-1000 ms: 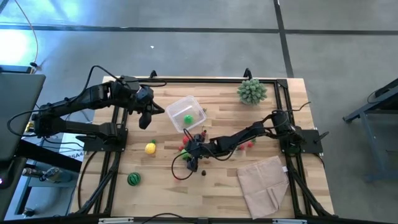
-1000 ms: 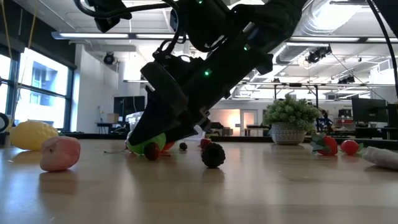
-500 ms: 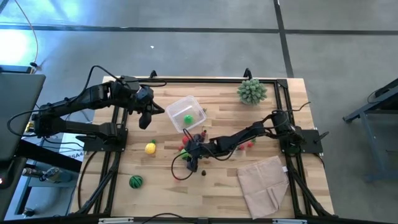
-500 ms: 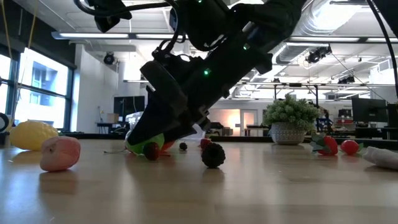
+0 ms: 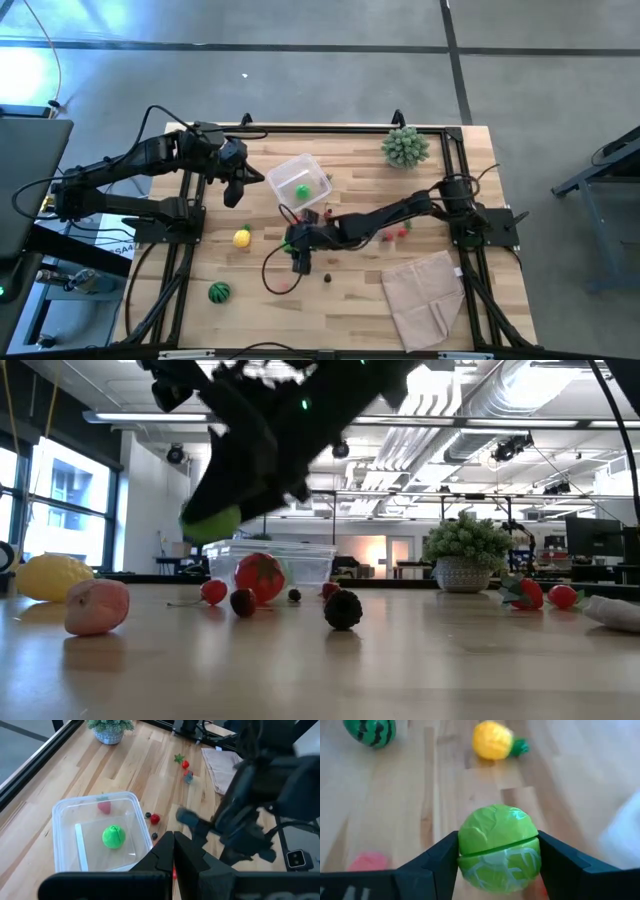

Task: Pick and placing Produce into tupperware
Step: Put the green cabbage into the transparent bin

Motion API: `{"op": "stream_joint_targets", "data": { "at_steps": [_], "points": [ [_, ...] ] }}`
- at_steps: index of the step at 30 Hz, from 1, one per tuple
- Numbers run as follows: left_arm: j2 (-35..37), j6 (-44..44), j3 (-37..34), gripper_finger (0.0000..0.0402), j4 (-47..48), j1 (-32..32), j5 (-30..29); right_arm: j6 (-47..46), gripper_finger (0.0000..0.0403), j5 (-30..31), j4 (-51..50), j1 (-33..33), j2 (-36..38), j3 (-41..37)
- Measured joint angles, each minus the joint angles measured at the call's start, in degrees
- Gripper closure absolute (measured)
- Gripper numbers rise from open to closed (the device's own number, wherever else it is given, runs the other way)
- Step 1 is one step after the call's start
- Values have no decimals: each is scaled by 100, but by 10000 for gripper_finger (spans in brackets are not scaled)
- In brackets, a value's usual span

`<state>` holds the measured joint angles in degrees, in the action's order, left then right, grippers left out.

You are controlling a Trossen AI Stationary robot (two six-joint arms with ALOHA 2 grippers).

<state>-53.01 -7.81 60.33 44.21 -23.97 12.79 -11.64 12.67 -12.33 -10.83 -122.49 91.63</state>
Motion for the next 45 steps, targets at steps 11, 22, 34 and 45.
{"op": "stream_joint_targets", "data": {
  "at_steps": [11, 22, 34, 45],
  "points": [
    [0, 0, -1, 401, -35, 0, 0, 295, 193, 165, -1006, 716, 637, 782],
    [2, 0, 0, 401, -42, 0, 0, 573, 193, -177, -1704, 1461, 924, 683],
    [2, 0, -1, 401, -42, -1, 0, 932, 193, -1357, -1727, 2721, 755, 676],
    [2, 0, 0, 401, -42, -2, -2, 1018, 193, -1687, -1309, 2769, 41, 676]
  ]
}}
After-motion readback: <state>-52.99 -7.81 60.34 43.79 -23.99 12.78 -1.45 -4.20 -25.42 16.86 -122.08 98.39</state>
